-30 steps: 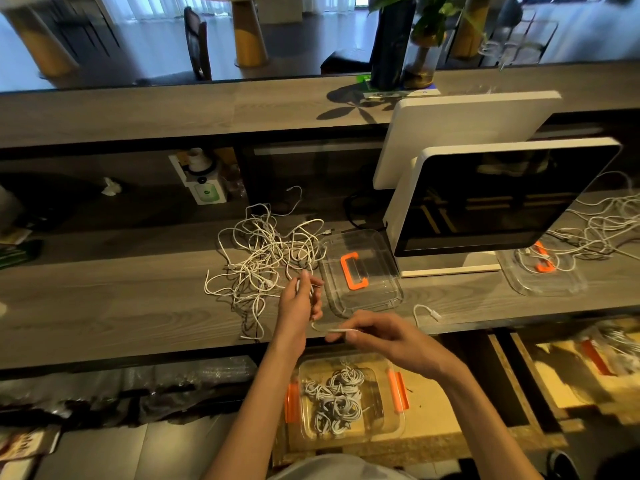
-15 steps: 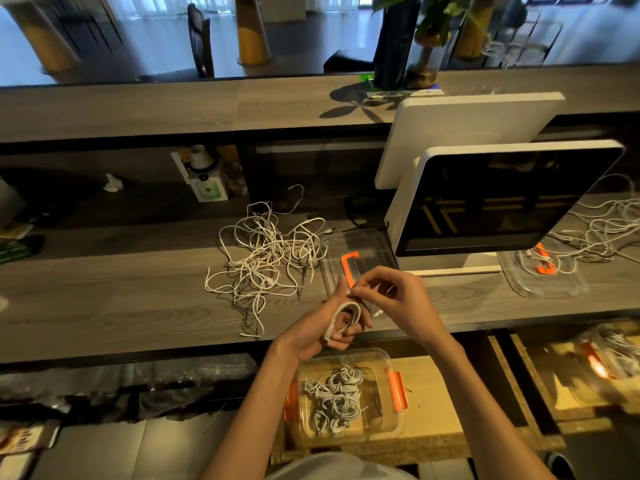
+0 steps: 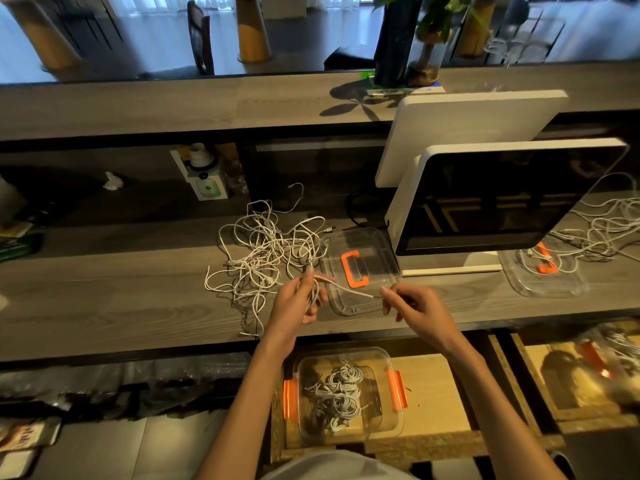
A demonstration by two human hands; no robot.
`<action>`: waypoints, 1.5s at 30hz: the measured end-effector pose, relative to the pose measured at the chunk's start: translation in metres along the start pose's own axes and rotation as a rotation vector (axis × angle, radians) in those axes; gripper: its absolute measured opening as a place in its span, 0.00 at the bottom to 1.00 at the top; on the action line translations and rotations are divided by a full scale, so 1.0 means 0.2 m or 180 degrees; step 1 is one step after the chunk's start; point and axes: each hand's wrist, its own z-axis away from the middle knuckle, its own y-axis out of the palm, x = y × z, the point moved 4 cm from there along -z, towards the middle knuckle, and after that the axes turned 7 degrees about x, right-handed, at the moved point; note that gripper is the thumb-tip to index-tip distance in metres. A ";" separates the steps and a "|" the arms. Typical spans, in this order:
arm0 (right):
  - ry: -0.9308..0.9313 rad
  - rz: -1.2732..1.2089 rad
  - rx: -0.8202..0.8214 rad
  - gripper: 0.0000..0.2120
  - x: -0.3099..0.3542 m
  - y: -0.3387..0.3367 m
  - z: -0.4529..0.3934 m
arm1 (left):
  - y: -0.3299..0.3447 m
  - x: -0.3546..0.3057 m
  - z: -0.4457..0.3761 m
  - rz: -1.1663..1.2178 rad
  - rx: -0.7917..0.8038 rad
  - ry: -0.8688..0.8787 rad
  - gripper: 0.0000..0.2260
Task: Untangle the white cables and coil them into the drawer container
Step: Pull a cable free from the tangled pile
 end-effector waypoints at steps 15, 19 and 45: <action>0.0548 -0.1344 0.0172 0.11 0.00 0.18 0.13 | -0.03 0.04 0.00 0.1231 -0.1131 0.0106 0.18; 0.0386 -0.0979 0.0755 0.09 0.09 0.19 0.14 | -0.02 0.04 -0.01 0.1211 -0.1077 0.0096 0.17; -0.0153 0.0478 0.0016 0.05 0.12 0.15 -0.18 | 0.22 0.03 0.02 0.0053 0.0733 -0.0636 0.28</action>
